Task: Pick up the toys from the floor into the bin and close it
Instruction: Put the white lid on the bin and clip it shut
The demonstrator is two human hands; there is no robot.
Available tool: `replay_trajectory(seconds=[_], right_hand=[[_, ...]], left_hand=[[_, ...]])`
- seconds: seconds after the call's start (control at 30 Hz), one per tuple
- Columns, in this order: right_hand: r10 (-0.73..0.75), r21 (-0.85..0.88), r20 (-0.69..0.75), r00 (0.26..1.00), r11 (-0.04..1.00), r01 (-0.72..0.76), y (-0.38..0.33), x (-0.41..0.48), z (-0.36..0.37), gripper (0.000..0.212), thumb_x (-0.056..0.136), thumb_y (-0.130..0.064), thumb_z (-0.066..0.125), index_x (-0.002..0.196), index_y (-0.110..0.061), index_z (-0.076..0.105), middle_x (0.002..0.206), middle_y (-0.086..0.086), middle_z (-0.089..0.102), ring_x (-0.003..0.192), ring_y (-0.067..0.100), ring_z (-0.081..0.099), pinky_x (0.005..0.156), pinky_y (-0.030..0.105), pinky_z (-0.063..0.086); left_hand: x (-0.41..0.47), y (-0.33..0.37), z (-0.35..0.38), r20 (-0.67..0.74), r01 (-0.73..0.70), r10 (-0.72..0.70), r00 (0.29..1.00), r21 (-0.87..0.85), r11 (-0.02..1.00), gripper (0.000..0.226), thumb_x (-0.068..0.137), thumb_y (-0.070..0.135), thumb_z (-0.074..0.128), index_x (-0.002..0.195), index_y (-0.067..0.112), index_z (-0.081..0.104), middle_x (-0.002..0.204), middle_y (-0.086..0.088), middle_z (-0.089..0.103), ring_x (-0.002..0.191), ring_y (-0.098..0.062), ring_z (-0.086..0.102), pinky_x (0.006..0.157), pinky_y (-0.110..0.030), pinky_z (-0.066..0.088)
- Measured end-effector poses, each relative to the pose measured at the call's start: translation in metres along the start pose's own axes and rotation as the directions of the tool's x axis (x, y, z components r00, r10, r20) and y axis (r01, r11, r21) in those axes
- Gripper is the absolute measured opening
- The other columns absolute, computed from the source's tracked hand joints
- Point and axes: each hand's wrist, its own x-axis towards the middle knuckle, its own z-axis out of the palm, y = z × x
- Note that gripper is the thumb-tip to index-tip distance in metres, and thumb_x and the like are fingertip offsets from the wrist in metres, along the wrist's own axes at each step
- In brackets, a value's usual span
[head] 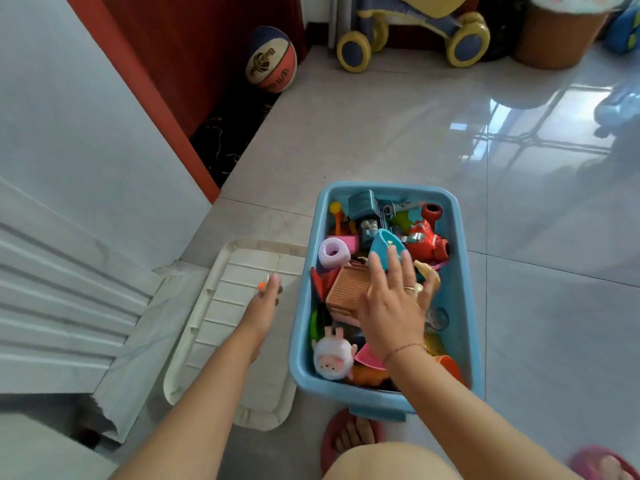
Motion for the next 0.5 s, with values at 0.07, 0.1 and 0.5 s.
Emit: replay_trajectory(seconds=[0.07, 0.1, 0.5], right_hand=[[0.286, -0.026, 0.057, 0.957, 0.958, -0.285, 0.045, 0.009, -0.013, 0.066, 0.087, -0.035, 0.052, 0.147, -0.021, 0.027, 0.154, 0.012, 0.025, 0.143, 0.031, 0.021, 0.113, 0.055, 0.007], [0.363, -0.026, 0.126, 0.923, 0.931, -0.363, 0.064, 0.010, -0.020, 0.070, 0.088, -0.037, 0.053, 0.149, -0.022, 0.021, 0.152, 0.013, 0.027, 0.138, 0.033, 0.029, 0.111, 0.054, 0.021], [0.473, 0.016, 0.191, 0.860, 0.874, -0.485, 0.175, -0.005, -0.036, 0.058, 0.099, -0.020, 0.036, 0.150, -0.033, 0.012, 0.118, 0.020, 0.060, 0.094, 0.041, 0.059, 0.071, 0.042, 0.046]], left_hand=[[0.001, 0.015, 0.033, 0.093, -0.078, 0.077, 0.993, 0.006, 0.997, 0.073, 0.085, 0.073, 0.031, 0.144, 0.030, 0.033, 0.145, 0.004, 0.042, 0.135, -0.019, 0.038, 0.114, -0.045, 0.027], [0.002, 0.017, 0.045, 0.068, -0.110, 0.109, 0.992, 0.017, 0.994, 0.067, 0.090, 0.066, 0.032, 0.147, 0.030, 0.027, 0.149, 0.002, 0.037, 0.138, -0.021, 0.033, 0.115, -0.047, 0.026], [-0.014, 0.036, 0.140, 0.060, -0.163, 0.162, 0.985, 0.016, 0.987, 0.050, 0.103, 0.025, 0.025, 0.151, 0.029, 0.011, 0.157, -0.002, 0.022, 0.142, -0.023, 0.025, 0.113, -0.040, 0.026]])
